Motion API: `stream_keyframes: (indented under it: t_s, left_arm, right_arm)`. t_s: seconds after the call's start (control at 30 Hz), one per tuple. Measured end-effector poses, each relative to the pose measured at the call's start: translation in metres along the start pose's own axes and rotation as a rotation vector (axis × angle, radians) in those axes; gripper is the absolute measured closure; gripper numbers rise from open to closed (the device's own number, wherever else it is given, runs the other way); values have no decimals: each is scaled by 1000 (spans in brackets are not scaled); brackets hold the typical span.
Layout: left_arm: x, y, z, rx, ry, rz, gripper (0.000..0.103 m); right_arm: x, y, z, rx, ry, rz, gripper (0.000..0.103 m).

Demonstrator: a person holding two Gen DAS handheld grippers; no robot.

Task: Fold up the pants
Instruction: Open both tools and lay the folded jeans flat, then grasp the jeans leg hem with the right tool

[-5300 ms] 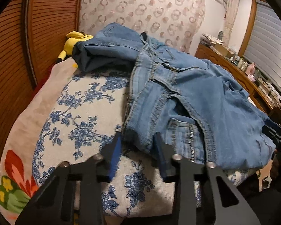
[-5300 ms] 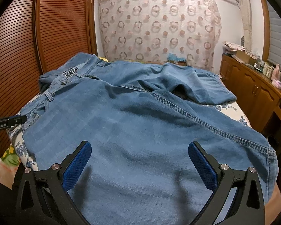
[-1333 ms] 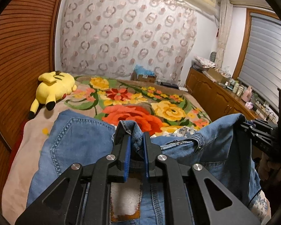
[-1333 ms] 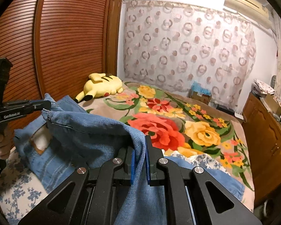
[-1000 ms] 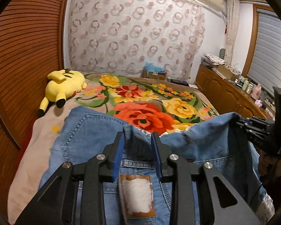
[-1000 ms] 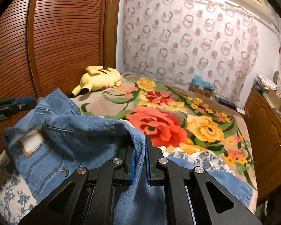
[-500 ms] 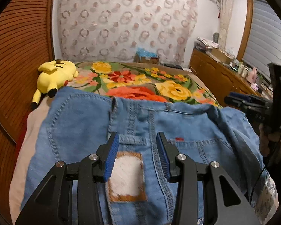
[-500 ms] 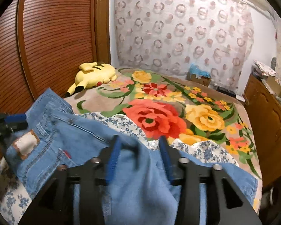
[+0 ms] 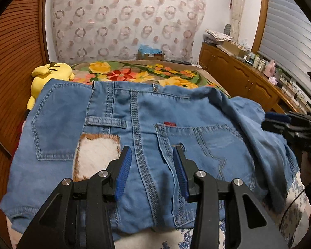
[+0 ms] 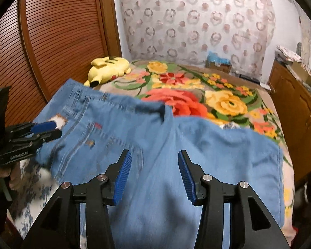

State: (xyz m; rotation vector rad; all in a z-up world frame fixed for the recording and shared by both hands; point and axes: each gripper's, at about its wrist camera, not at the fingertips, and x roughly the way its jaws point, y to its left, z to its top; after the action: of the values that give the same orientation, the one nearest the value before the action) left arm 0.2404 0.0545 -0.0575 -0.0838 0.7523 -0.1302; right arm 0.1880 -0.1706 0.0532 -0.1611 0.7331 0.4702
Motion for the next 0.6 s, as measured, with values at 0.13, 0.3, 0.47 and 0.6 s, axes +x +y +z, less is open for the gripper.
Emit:
stream_keyframes:
  t_s: [0.13,0.3,0.47,0.6]
  left_arm:
    - [-2,-4,-5,10,-5,11,60]
    - [-5,-6,-11,13,-2,9,73]
    - [-8,-10,-15,10,0,-7,85]
    - [-9,-13,-16,10,-1,-18,86]
  right_arm:
    - [-7,1,-17,26,32,6,54]
    - [-11,4,-28,49,60,19,54]
    - [-15,2,-39,52,79,22,54]
    - [-20,1,-41,59,79,28,54]
